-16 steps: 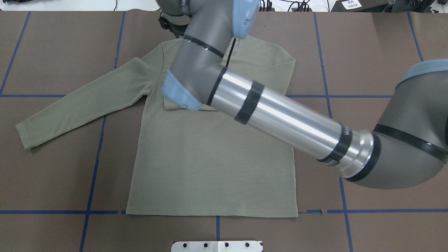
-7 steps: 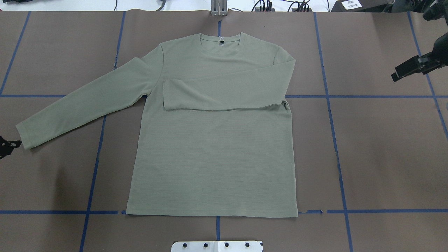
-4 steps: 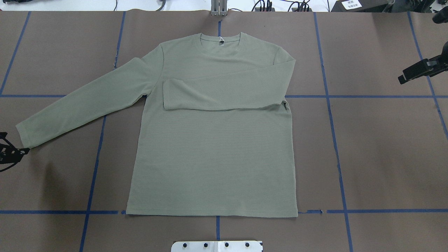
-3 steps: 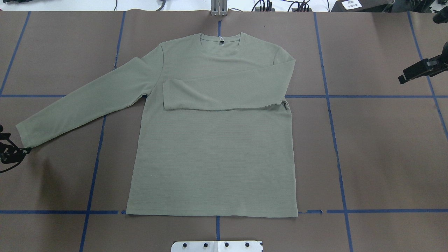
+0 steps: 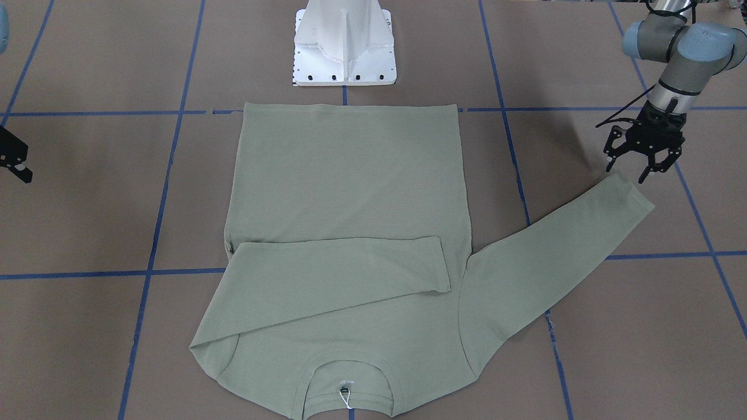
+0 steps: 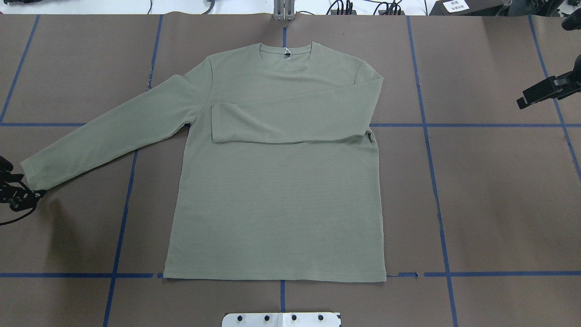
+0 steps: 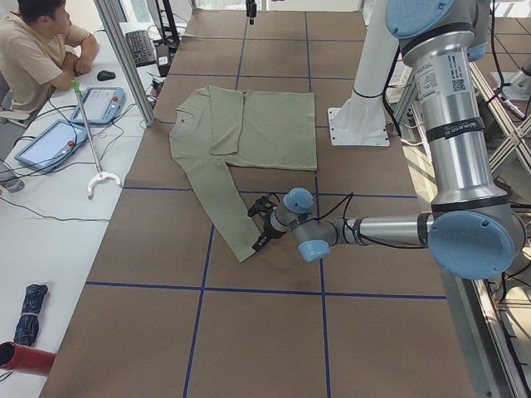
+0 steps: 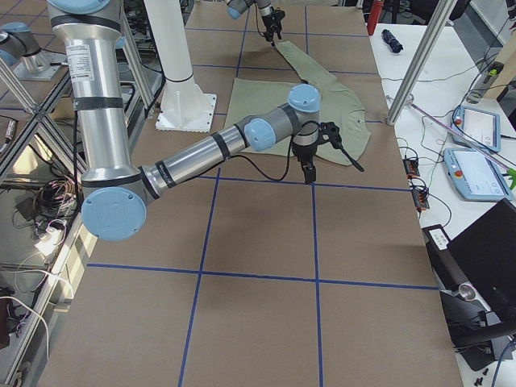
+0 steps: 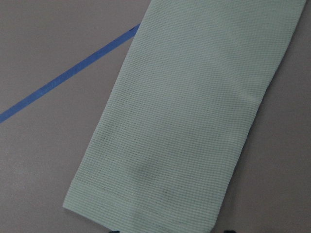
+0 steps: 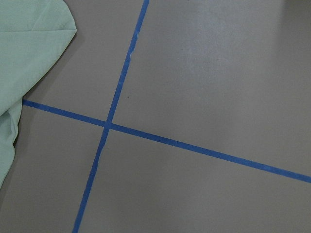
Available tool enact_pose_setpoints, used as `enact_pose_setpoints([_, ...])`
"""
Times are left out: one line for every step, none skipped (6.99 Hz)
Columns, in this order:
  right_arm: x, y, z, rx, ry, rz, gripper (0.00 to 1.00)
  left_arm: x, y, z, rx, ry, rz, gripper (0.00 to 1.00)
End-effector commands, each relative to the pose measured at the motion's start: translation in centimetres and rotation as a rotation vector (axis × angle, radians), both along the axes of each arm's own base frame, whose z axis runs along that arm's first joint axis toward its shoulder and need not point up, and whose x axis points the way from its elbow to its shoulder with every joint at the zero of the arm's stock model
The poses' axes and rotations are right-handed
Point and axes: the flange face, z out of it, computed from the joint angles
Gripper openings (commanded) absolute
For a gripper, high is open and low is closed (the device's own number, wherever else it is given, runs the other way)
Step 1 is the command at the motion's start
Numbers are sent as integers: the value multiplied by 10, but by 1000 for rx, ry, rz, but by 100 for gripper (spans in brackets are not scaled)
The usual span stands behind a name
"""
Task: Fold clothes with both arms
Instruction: 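Lower the left gripper to the cuff of the other sleeve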
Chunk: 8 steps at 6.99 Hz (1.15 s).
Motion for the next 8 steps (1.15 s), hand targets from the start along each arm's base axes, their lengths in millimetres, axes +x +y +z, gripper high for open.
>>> enact_pose_setpoints([0,0,0,0,2,1,100,4,1,1,1,-2,10,76])
enact_pose_setpoints([1,0,0,0,2,2,100,5,2,1,3,-3,15,76])
enact_pose_setpoints([0,-1,0,0,2,1,100,8,3,1,4,-3,21,74])
enact_pose_setpoints([0,0,0,0,2,1,100,8,3,1,4,-3,23,57])
enact_pose_setpoints([0,0,0,0,2,1,100,9,4,1,3,-4,24,39])
enact_pose_setpoints([0,0,1,0,3,2,100,9,4,1,3,-4,24,35])
enact_pose_setpoints([0,0,0,0,2,1,100,9,4,1,5,-4,25,19])
enact_pose_setpoints([0,0,0,0,2,1,100,9,4,-1,7,-2,25,0])
